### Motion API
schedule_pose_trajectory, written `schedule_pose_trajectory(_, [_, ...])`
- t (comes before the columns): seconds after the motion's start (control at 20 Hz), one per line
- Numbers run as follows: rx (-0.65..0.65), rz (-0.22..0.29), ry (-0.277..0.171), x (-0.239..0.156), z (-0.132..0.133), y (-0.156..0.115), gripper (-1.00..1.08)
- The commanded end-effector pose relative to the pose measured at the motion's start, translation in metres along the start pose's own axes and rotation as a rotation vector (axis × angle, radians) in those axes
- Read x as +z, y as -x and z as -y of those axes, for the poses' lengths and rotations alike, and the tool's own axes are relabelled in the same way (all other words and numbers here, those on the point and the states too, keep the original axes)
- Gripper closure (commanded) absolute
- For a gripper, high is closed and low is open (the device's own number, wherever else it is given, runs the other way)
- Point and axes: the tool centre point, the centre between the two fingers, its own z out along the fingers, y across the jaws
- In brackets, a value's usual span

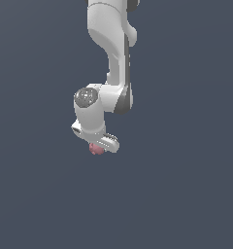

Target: Pick up the object and move it to a goal position.

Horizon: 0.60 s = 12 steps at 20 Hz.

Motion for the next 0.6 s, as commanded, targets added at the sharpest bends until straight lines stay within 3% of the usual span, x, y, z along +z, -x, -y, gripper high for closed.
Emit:
schedule_pose_trajectory(0.0, [0.000,-0.001,0.000,-0.023,-0.004,-0.002,1.08])
schedule_pose_trajectory(0.55, [0.001,-0.001,0.000,-0.149,-0.028,-0.014,1.08])
